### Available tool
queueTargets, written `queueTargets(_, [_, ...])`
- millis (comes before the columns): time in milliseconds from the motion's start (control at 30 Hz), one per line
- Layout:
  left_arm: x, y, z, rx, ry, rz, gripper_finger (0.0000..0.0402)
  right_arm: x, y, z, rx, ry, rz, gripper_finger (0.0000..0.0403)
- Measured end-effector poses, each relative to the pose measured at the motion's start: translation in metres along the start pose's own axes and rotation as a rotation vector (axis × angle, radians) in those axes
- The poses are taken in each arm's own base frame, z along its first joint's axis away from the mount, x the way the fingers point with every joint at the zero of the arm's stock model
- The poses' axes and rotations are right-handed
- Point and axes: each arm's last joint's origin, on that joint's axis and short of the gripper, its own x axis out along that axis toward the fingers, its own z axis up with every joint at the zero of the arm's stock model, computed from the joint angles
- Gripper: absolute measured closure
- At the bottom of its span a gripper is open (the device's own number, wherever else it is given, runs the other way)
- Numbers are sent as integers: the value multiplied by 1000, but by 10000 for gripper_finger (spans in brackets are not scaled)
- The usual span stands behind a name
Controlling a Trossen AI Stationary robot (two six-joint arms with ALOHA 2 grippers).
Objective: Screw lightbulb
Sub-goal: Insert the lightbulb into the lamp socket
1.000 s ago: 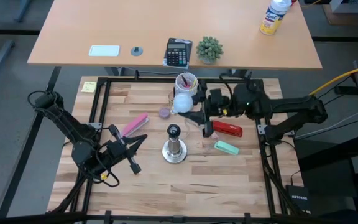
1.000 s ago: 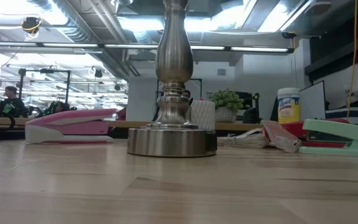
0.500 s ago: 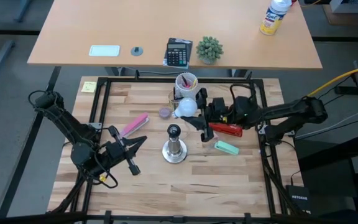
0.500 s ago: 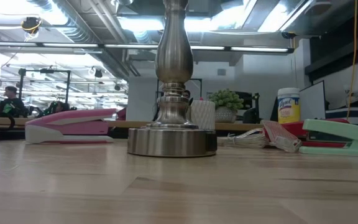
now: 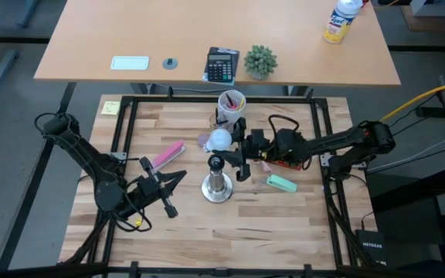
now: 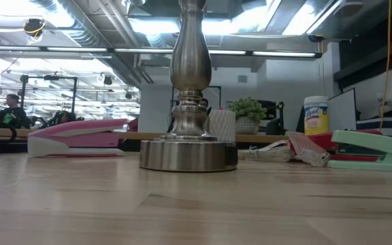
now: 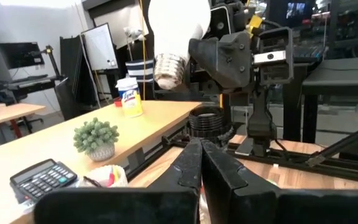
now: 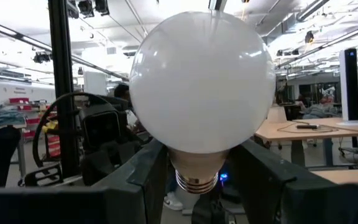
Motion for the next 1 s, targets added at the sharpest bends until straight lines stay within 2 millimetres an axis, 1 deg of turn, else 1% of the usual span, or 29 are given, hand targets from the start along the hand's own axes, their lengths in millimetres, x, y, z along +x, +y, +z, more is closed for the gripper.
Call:
queueTargets(67, [0,0,-1,7,2,-1,400,0,0,0,1,3,0,242])
queueTargets(300, [0,0,-1,14,1,-2,400,-3,8,10,14,-18,53,242])
queueTargets(400, [0,0,-1,7,1,-2,400,-5,11,10,12,33,68,242])
queueTargets(533, [0,0,-1,5,1,-2,400,-10,13,15,13,88,62,242])
queueTargets(700, [3,1,-1,-7,2,7,400,-12,15,11,13,149,39,242])
queueTargets(867, [6,2,-1,-19,3,19,400,-5,16,18,10,231,42,242])
queueTargets(1000, [6,2,-1,-17,3,20,400,2,21,32,9,296,51,242])
